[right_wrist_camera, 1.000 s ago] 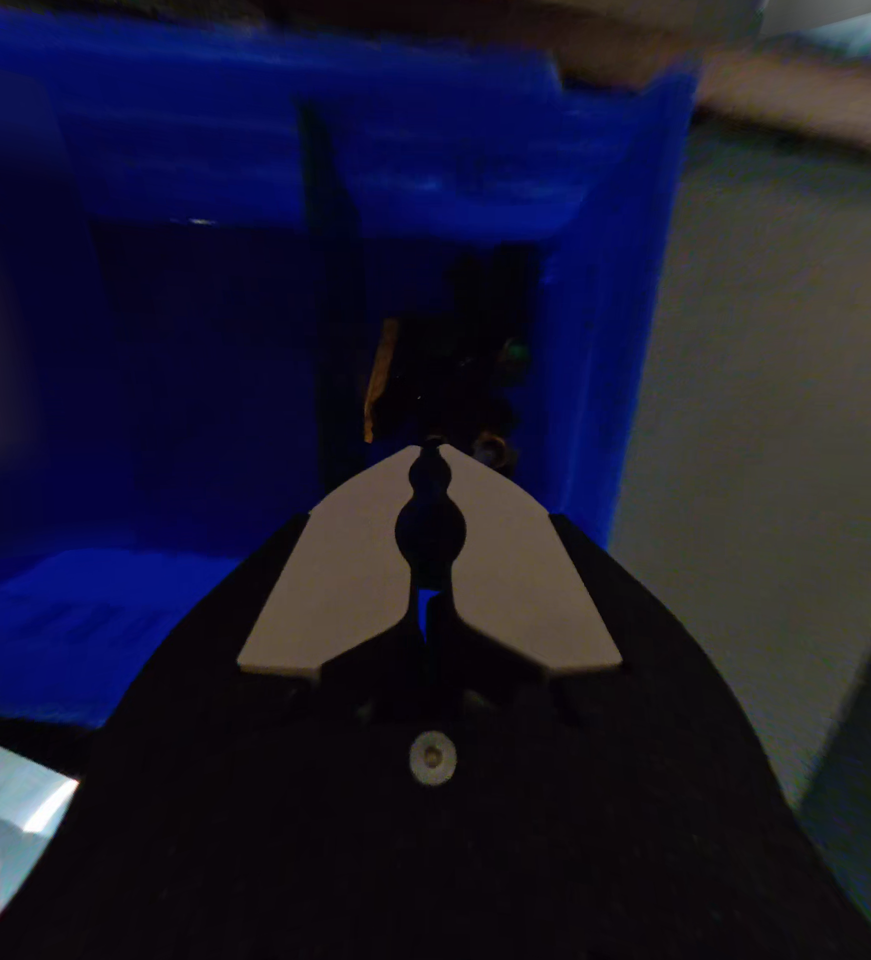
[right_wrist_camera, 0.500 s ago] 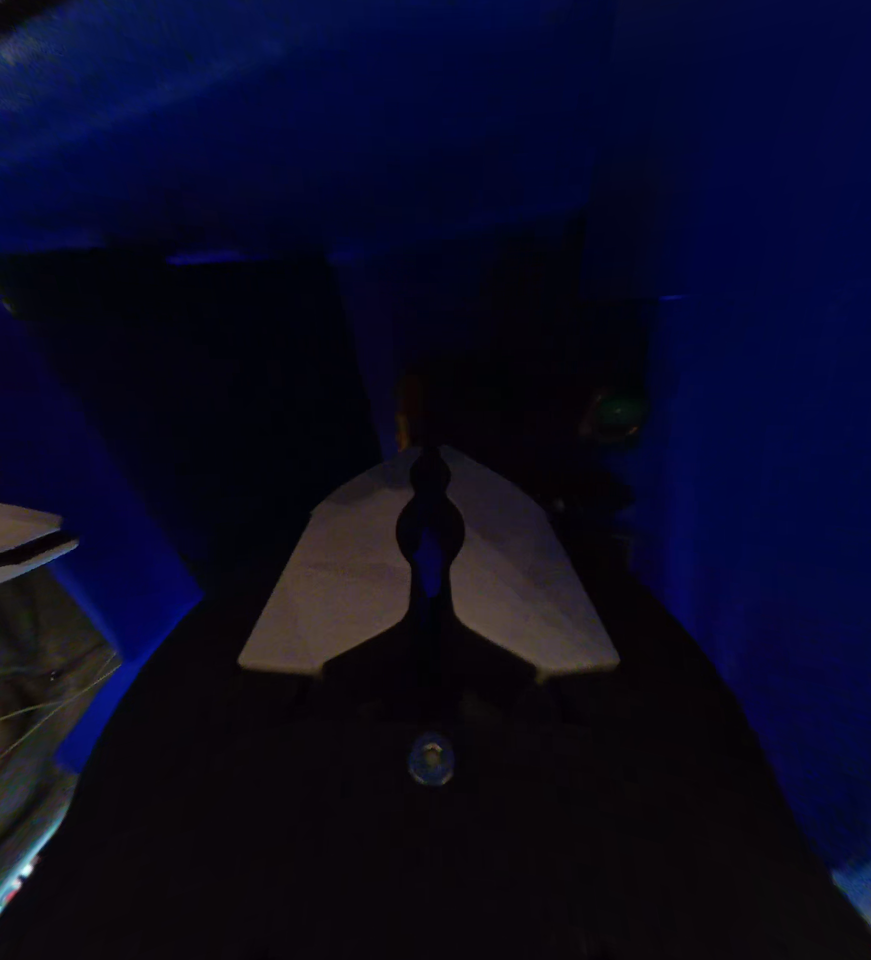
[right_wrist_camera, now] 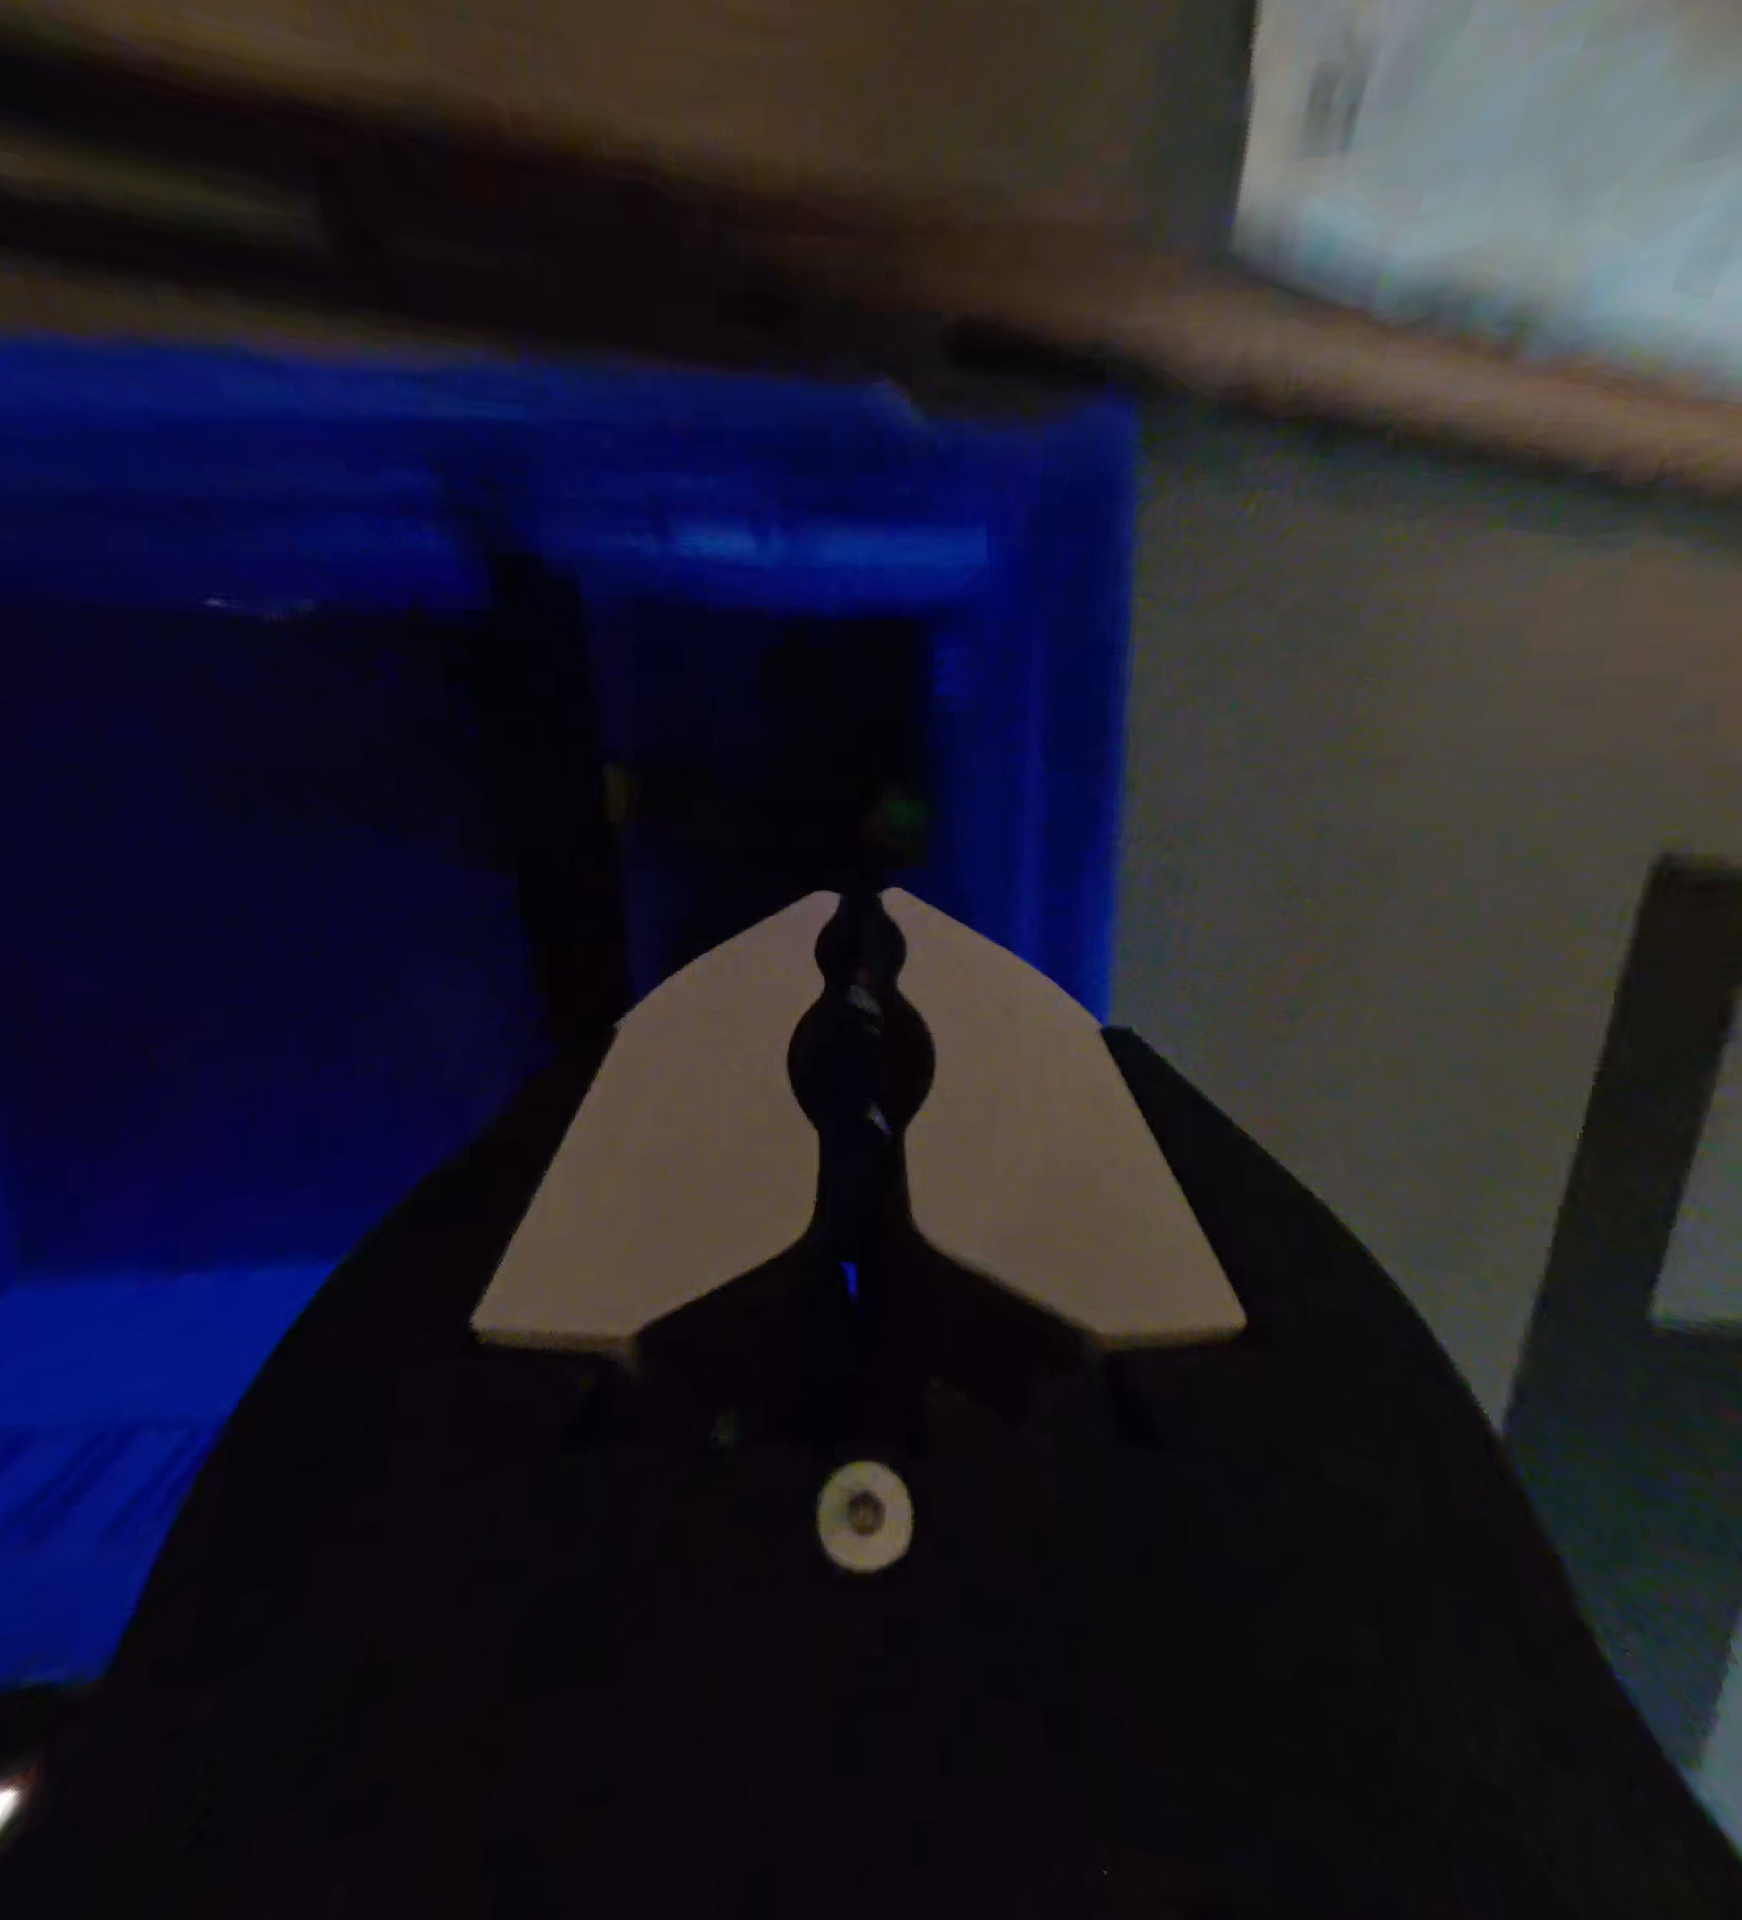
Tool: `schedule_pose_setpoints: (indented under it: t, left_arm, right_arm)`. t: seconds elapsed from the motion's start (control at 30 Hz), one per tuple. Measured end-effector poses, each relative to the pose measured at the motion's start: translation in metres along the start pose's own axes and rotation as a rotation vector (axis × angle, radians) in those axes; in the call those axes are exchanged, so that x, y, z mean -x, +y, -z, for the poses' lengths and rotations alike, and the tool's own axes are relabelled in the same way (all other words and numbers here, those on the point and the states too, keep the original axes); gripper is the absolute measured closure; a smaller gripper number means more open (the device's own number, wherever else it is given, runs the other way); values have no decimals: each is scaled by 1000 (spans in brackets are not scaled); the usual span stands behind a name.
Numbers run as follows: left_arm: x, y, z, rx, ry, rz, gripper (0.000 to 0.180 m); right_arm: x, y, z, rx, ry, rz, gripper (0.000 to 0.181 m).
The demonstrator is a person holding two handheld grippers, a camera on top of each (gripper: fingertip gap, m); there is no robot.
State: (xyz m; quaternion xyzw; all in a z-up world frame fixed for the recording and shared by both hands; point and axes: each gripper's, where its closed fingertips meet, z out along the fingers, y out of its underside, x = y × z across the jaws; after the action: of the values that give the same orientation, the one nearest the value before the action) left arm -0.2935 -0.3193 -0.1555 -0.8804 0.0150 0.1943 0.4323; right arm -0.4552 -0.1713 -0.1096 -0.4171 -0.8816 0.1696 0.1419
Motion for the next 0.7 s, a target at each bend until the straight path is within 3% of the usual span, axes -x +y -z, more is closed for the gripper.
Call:
schedule_pose_setpoints:
  t: [0.03, 0.1, 0.2, 0.27, 0.53, 0.7]
  left_arm:
    - [0, -2, 0, -25, -5, 3, 169]
    - [1, -6, 1, -86, -21, 8, 169]
    - [1, -11, 6, -150, -43, -19, 170]
    - [-1, -9, 7, -153, -40, -24, 167]
    - [-5, -9, 12, -241, -24, 28, 167]
    - [-4, -7, 12, -237, -12, 27, 167]
  right_arm:
    - [16, -9, 14, -107, -25, 45, 179]
    - [63, -16, 31, -245, -84, 238, 179]
    - [94, 10, 12, -99, 72, 772, 180]
    - [96, 18, -8, -17, 126, 982, 181]
    - [110, 20, -55, 129, 207, 1373, 181]
    - [87, 25, -70, 235, 288, 1464, 181]
